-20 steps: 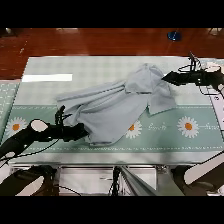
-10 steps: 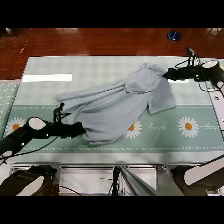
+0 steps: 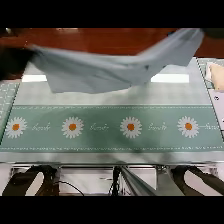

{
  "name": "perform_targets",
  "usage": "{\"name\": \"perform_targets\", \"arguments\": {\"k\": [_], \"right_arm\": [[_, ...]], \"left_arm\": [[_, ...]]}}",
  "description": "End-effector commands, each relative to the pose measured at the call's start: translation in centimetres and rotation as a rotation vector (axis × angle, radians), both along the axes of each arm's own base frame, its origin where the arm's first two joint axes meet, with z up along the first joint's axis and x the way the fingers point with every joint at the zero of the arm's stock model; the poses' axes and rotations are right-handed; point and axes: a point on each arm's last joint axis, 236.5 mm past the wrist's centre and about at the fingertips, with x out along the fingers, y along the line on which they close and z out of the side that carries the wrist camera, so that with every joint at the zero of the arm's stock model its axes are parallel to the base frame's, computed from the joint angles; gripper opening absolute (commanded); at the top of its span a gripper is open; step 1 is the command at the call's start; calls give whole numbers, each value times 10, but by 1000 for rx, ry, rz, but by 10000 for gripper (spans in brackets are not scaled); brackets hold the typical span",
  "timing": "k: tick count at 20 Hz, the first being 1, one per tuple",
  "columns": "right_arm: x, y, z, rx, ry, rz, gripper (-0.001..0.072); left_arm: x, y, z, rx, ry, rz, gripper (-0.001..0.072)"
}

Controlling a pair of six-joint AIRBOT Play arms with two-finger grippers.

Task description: Fold the shirts.

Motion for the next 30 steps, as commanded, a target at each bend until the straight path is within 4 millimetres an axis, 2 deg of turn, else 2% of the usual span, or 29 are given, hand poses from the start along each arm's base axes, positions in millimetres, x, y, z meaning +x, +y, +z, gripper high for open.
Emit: {"name": "perform_targets", "arguments": {"k": [1,2,4,6,8,9,11,12,13,15,16,19,21,22,24,27,30], "right_arm": [[-108,6,130,32,-340,-113,18],[-140,6,157,40,-428,-147,18],[-199,6,198,47,-586,-208,18],[-253,4,225,59,-711,-263,18],[-295,3,238,91,-782,-300,18],[-309,2,240,97,-796,-318,18],[-329,-2,235,90,-793,-363,18],[-331,-7,226,70,-759,-393,18],[-325,-12,211,41,-691,-421,18],[-304,-22,167,-37,-496,-460,18],[-290,-30,138,-89,-368,-476,18],[-243,-45,47,-228,36,-436,17],[-204,-35,10,-198,199,-334,17],[-182,-29,-4,-184,248,-281,17],[-136,-28,-37,-162,354,-213,18],[-71,-37,-82,-115,451,-177,18],[-21,-42,-124,-64,517,-169,17]], "left_arm": [[-86,23,136,178,-376,170,21],[-106,26,158,237,-441,217,21],[-144,26,191,325,-562,290,21],[-177,21,210,363,-642,324,21],[-209,11,218,369,-705,331,21],[-224,7,220,375,-731,336,21],[-250,7,218,354,-747,373,20],[-255,11,207,322,-689,389,20],[-250,16,185,319,-583,396,20],[-230,26,113,355,-258,380,20],[-222,31,79,387,-121,363,20],[-185,43,7,383,131,306,20],[-149,45,-42,328,257,253,20],[-130,41,-63,274,294,213,20],[-92,32,-92,172,296,144,20],[-41,49,-140,104,371,161,20],[7,67,-192,104,500,151,21]]}}
